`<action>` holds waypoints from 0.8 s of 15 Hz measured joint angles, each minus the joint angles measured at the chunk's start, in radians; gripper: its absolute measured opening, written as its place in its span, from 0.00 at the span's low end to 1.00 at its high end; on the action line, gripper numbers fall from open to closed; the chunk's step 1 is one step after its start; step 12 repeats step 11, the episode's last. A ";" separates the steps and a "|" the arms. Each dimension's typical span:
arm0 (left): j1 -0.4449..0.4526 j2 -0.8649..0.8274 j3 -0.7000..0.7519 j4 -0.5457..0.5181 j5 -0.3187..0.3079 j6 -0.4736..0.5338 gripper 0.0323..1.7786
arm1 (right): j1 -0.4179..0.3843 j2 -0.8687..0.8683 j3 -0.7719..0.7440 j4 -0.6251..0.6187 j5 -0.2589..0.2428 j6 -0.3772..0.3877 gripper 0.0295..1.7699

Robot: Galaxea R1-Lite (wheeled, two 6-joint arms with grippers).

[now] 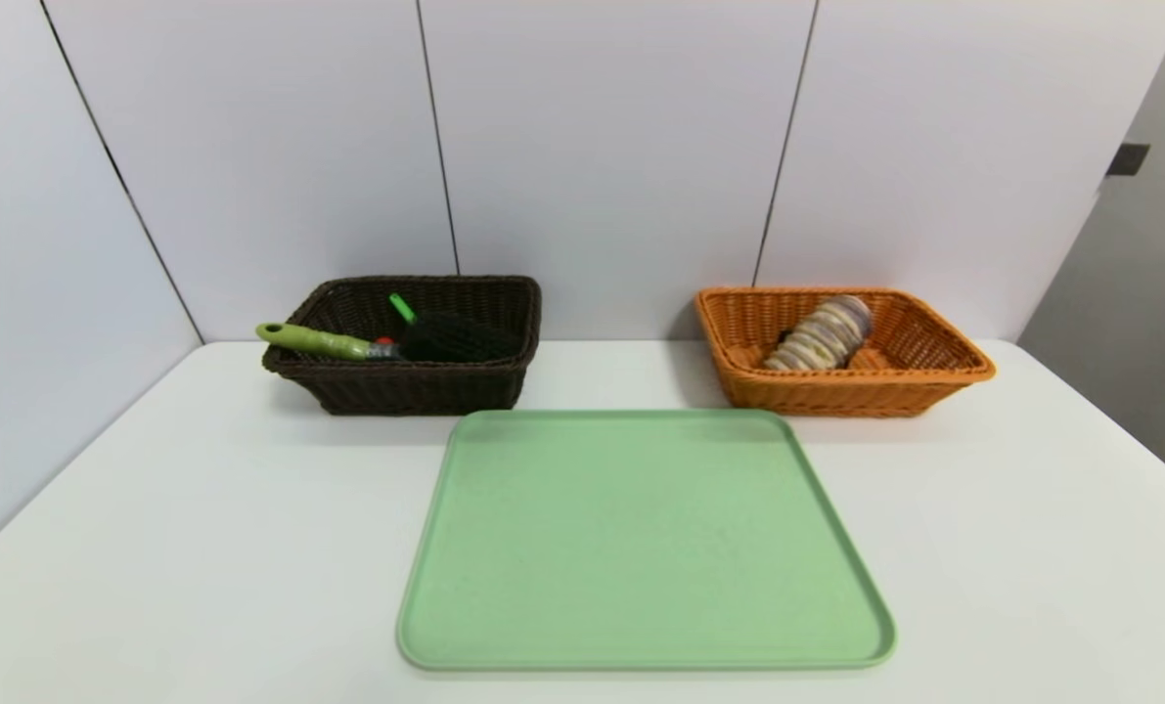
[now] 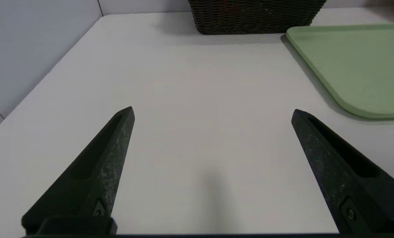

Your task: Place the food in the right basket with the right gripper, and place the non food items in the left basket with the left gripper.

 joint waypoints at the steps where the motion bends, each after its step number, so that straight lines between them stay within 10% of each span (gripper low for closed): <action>1: 0.000 0.000 0.000 0.000 0.004 -0.012 0.95 | 0.000 0.000 0.000 0.000 -0.001 0.002 0.97; 12: 0.000 0.000 0.000 0.000 0.004 -0.014 0.95 | 0.000 0.000 0.000 0.000 -0.004 0.020 0.97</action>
